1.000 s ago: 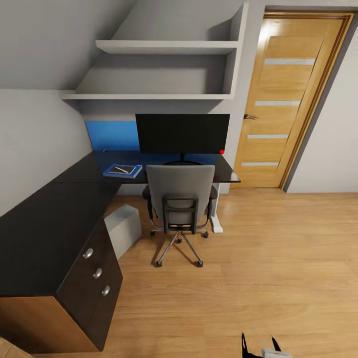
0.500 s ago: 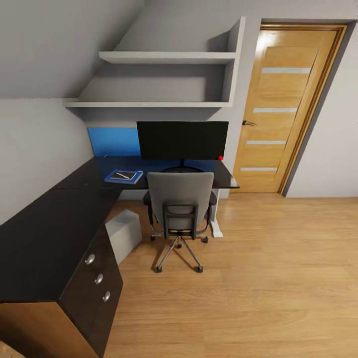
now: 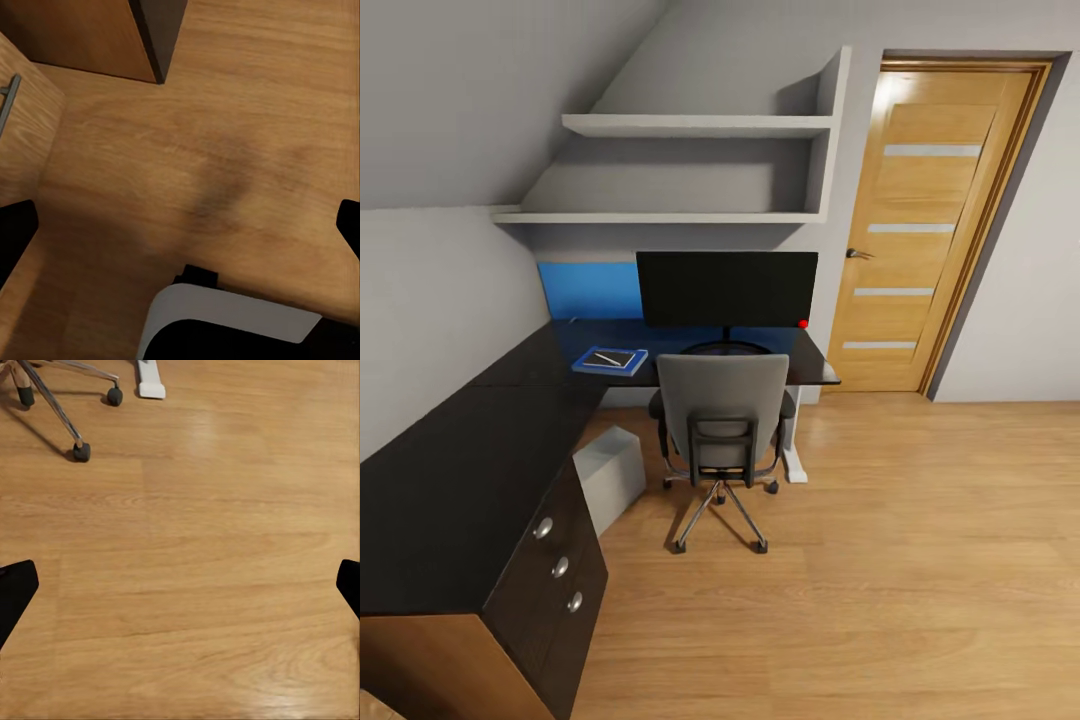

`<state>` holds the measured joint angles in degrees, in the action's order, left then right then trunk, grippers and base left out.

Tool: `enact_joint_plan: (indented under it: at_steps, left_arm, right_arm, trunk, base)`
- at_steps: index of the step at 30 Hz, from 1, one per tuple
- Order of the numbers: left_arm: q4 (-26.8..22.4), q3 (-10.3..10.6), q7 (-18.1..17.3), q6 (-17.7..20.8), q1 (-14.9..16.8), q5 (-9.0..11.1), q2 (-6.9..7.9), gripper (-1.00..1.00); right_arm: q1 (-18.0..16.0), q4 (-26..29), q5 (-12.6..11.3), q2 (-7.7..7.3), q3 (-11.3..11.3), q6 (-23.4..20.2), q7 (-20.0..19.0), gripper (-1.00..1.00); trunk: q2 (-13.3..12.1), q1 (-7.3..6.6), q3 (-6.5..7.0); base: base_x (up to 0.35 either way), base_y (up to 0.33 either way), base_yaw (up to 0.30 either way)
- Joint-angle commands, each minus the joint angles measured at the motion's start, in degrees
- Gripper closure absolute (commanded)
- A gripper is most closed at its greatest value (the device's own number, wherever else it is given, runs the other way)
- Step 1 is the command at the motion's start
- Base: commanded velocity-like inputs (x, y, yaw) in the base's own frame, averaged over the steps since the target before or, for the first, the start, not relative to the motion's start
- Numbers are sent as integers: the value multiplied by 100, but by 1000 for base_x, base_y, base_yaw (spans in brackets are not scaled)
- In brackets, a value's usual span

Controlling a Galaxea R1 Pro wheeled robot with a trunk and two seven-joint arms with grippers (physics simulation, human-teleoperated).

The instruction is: In the bedroom, organize the workspace by keeping the computer under the desk, ensuring the monitor is on the desk, placing the keyboard on the desk next to the monitor, placing the mouse on the desk next to the keyboard, moving the folder from the swivel chair onto the desk next to the mouse, stacking the notebook on top of the folder with the pen on top of the notebook, and positioning the swivel chair next to the desk.

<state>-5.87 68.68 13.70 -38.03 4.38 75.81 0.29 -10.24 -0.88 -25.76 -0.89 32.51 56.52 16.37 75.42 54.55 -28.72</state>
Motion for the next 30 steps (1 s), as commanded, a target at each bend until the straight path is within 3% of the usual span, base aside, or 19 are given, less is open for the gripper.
enact_joint_plan:
  at_steps: [1, 10, 30]
  left_arm:
    - [-11, 49, 48, -7, 2, 12, 4, -100]
    - [-11, 45, 31, 13, 1, 13, -10, -100]
    - [-11, 24, 64, 15, 1, 21, -8, -100]
  right_arm:
    - [-5, -11, -19, 16, 53, -75, 23, -100]
    - [-5, -10, -17, 78, 55, -550, 15, -100]
    - [-4, -8, -17, 81, 54, -598, 15, -100]
  trunk:
    - [3, 0, -6]
    - [3, 0, -5]
    - [3, 0, -5]
  base:
    - [0, 0, 0]
    - [0, 0, 0]
    - [0, 0, 0]
